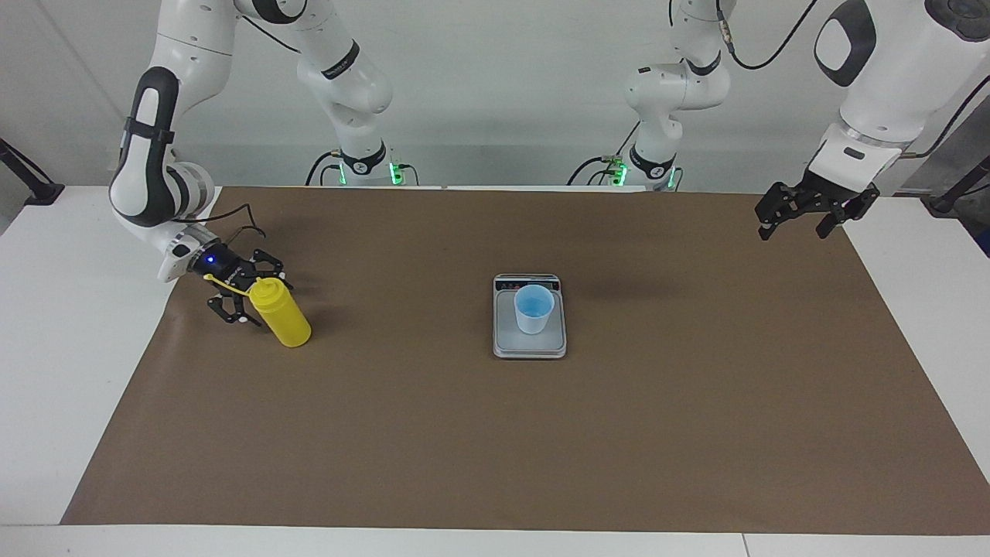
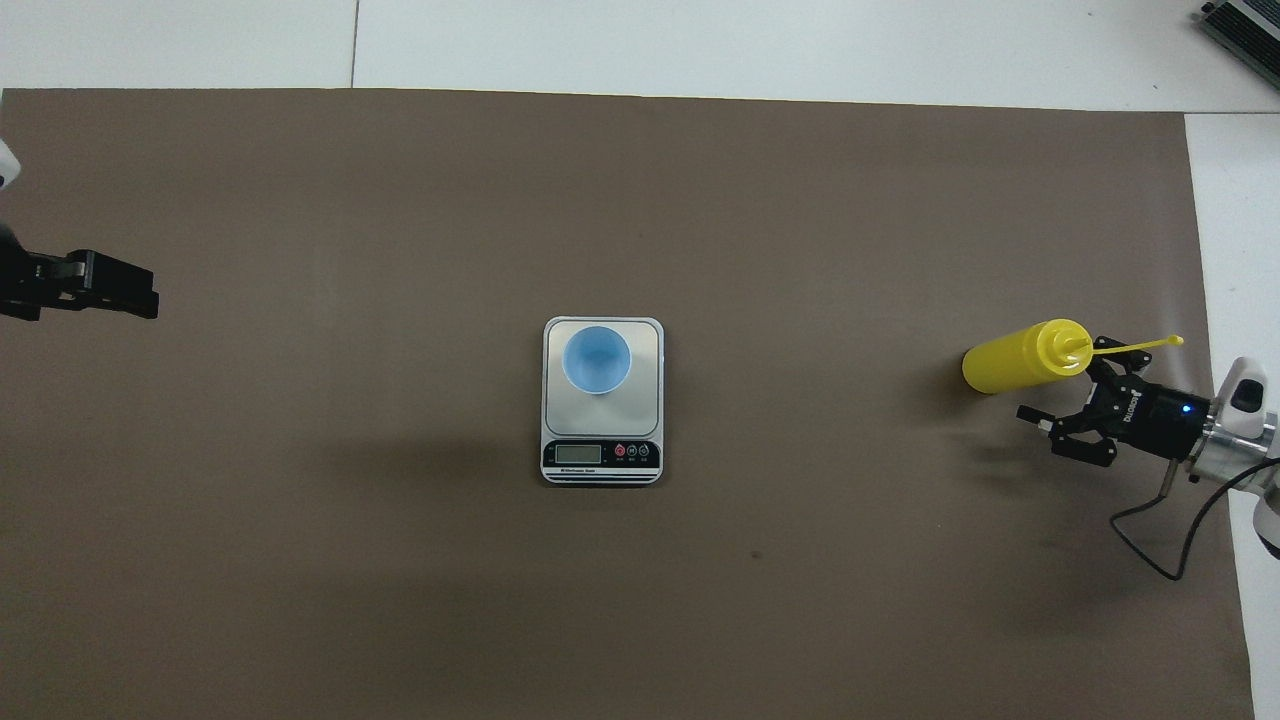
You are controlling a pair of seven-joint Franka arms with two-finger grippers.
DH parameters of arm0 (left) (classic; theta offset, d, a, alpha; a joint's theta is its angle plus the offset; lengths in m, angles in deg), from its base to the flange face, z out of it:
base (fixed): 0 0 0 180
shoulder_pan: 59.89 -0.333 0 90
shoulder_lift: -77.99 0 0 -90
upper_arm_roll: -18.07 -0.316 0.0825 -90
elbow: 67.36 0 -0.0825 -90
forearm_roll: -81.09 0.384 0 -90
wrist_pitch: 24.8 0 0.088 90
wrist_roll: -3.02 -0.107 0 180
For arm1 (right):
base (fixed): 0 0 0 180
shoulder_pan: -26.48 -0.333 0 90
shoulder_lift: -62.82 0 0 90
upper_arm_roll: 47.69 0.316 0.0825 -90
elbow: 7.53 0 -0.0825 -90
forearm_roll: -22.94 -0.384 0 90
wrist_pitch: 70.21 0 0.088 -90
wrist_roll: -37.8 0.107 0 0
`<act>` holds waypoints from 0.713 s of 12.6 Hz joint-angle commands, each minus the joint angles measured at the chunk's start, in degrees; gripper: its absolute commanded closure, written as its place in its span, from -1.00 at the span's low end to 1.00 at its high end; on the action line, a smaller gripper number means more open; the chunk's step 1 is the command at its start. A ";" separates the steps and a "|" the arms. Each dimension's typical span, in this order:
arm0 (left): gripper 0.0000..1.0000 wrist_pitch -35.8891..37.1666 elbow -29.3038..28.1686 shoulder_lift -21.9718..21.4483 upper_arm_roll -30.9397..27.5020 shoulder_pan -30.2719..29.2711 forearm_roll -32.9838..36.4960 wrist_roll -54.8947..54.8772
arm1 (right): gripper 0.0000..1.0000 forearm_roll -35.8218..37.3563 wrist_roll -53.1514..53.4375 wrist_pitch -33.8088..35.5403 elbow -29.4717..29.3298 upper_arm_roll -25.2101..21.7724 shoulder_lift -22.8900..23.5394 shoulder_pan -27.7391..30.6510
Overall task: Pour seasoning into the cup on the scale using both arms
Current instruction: 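Grasp the yellow bottle with the right gripper and lift it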
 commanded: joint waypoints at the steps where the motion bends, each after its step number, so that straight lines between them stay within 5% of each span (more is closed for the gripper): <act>1: -1.00 1.10 -0.71 -1.08 -0.33 -0.03 0.53 0.24 | -1.00 -4.33 -2.78 0.20 -0.01 0.25 -0.51 -1.46; 9: -1.00 1.36 -0.80 -1.08 -0.50 -0.29 0.53 0.51 | -1.00 -8.74 -3.75 -1.12 -0.72 0.51 0.02 -2.87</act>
